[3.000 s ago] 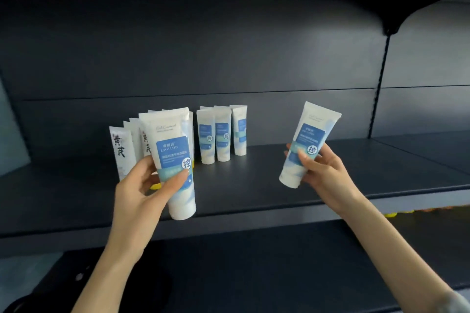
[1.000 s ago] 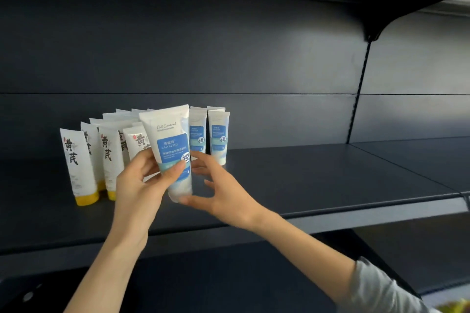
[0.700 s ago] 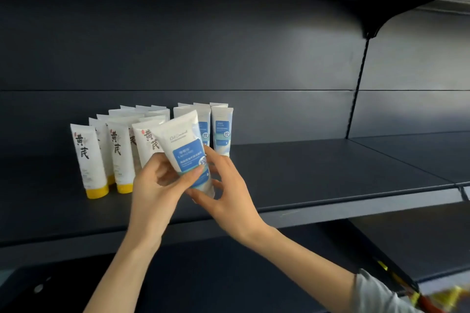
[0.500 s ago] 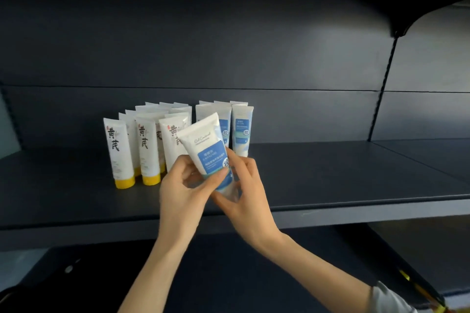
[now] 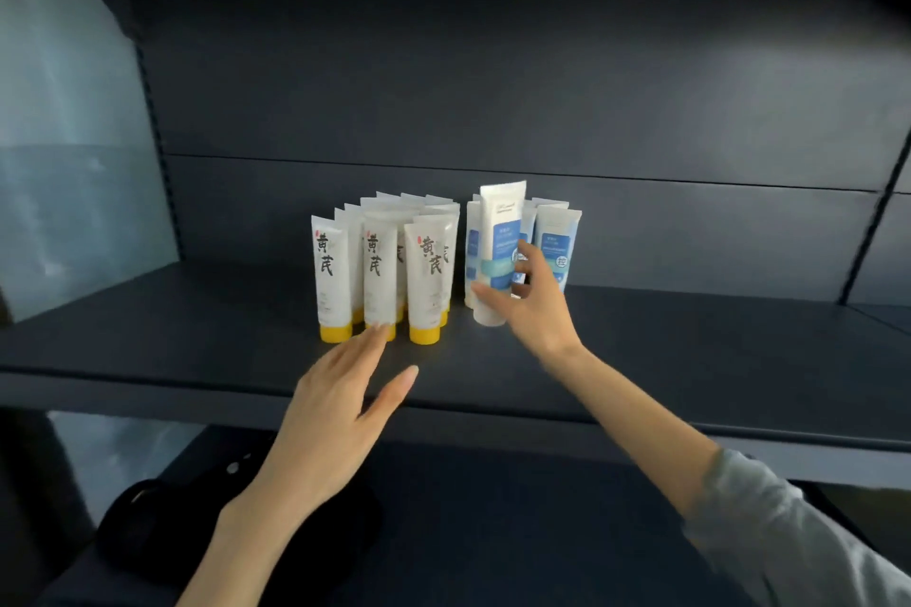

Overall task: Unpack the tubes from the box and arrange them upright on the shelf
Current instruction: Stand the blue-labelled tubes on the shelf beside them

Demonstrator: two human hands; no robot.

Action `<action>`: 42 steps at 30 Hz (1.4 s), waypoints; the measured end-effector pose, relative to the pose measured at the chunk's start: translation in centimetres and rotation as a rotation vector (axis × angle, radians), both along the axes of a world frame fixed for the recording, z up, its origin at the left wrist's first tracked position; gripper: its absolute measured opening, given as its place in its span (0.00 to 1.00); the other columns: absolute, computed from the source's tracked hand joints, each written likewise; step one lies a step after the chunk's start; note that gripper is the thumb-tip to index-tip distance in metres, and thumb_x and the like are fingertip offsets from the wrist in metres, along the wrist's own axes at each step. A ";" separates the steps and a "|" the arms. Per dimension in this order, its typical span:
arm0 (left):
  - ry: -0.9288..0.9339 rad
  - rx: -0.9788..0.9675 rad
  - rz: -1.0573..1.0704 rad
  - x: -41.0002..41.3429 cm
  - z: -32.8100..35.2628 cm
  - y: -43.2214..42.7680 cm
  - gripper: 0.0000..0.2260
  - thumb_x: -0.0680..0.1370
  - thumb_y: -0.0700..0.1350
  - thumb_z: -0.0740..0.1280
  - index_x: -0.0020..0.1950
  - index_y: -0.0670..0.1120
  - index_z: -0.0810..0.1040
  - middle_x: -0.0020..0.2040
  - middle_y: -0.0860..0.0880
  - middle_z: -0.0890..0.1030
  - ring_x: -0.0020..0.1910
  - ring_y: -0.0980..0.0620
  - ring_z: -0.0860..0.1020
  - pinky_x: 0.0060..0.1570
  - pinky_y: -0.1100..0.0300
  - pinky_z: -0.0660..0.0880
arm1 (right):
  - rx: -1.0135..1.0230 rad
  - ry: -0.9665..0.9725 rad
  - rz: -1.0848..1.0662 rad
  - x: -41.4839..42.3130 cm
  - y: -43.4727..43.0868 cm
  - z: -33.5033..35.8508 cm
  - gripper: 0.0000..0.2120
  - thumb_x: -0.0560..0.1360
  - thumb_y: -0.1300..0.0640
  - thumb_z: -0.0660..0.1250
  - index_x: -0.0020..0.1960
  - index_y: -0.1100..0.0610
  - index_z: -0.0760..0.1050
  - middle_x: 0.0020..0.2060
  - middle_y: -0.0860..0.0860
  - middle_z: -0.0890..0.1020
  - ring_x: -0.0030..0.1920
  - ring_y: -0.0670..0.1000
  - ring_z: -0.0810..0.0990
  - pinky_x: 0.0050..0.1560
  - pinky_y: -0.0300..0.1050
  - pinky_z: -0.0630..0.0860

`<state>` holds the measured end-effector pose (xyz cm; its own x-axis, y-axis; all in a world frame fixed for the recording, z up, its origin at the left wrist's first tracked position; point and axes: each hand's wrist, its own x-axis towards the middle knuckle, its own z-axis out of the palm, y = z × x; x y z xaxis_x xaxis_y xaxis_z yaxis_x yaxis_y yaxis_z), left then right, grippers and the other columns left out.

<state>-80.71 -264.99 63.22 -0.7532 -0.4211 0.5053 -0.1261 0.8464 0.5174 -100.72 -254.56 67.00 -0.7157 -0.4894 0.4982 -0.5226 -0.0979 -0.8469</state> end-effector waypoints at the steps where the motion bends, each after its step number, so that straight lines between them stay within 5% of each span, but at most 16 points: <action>1: -0.078 -0.039 0.061 0.4 -0.4 -0.4 0.33 0.74 0.65 0.47 0.77 0.54 0.53 0.75 0.60 0.56 0.73 0.64 0.53 0.72 0.59 0.53 | 0.005 -0.019 -0.020 -0.9 -0.7 0.1 0.27 0.70 0.56 0.74 0.62 0.44 0.64 0.50 0.41 0.75 0.50 0.43 0.77 0.44 0.33 0.74; 4: -0.301 -0.092 0.194 1.3 -1.5 -1.3 0.32 0.76 0.63 0.41 0.77 0.53 0.42 0.78 0.56 0.47 0.76 0.58 0.45 0.74 0.54 0.44 | 0.041 -0.059 -0.099 -2.9 -3.0 0.2 0.29 0.70 0.55 0.74 0.67 0.51 0.65 0.48 0.41 0.74 0.49 0.44 0.75 0.48 0.38 0.74; 8: -0.362 -0.121 0.268 2.4 -2.3 -2.0 0.30 0.77 0.63 0.40 0.76 0.53 0.38 0.78 0.56 0.43 0.76 0.58 0.43 0.75 0.52 0.42 | 0.078 -0.109 -0.163 -4.3 -5.3 -0.5 0.30 0.70 0.56 0.74 0.68 0.54 0.65 0.50 0.45 0.74 0.46 0.42 0.72 0.48 0.40 0.71; 13: -0.395 -0.117 0.317 3.8 -2.5 -2.5 0.33 0.69 0.67 0.34 0.70 0.54 0.31 0.77 0.57 0.42 0.76 0.59 0.42 0.74 0.53 0.41 | 0.138 -0.122 -0.199 -4.9 -6.6 -2.6 0.29 0.71 0.58 0.74 0.67 0.57 0.64 0.60 0.54 0.76 0.58 0.51 0.75 0.55 0.44 0.71; 27: -0.413 -0.080 0.339 5.1 -2.3 -2.6 0.35 0.71 0.66 0.38 0.75 0.54 0.37 0.78 0.57 0.44 0.76 0.58 0.43 0.74 0.53 0.41 | 0.175 -0.105 -0.262 -5.4 -7.7 -3.1 0.26 0.71 0.60 0.73 0.62 0.60 0.63 0.61 0.56 0.73 0.60 0.52 0.74 0.47 0.35 0.70; 32: -0.429 -0.099 0.321 5.6 -1.9 -2.7 0.36 0.70 0.67 0.37 0.75 0.55 0.36 0.78 0.57 0.43 0.76 0.58 0.42 0.74 0.53 0.41 | 0.248 -0.100 -0.267 -5.3 -6.8 -2.8 0.28 0.70 0.57 0.74 0.64 0.61 0.64 0.62 0.57 0.71 0.62 0.55 0.73 0.56 0.44 0.71; 35: -0.414 -0.119 0.303 6.0 -1.8 -2.8 0.35 0.70 0.67 0.37 0.73 0.55 0.33 0.78 0.57 0.42 0.76 0.59 0.42 0.74 0.54 0.41 | 0.322 -0.014 -0.287 -4.5 -5.0 -2.2 0.29 0.74 0.52 0.70 0.67 0.60 0.62 0.64 0.56 0.68 0.64 0.55 0.71 0.58 0.46 0.69; 38: -0.418 -0.152 0.280 6.1 -1.6 -2.8 0.34 0.69 0.68 0.35 0.70 0.55 0.30 0.78 0.57 0.41 0.76 0.58 0.41 0.74 0.53 0.41 | 0.561 0.266 -0.354 -3.2 -2.0 -1.7 0.31 0.77 0.44 0.62 0.73 0.58 0.57 0.71 0.54 0.63 0.71 0.56 0.63 0.64 0.55 0.67; 42: -0.416 -0.283 0.283 5.6 -2.1 -2.6 0.35 0.69 0.71 0.27 0.70 0.53 0.30 0.78 0.54 0.41 0.77 0.55 0.42 0.75 0.49 0.44 | 0.851 0.540 -0.438 -0.4 2.8 -1.6 0.34 0.78 0.35 0.50 0.77 0.51 0.50 0.77 0.49 0.51 0.77 0.55 0.47 0.72 0.64 0.48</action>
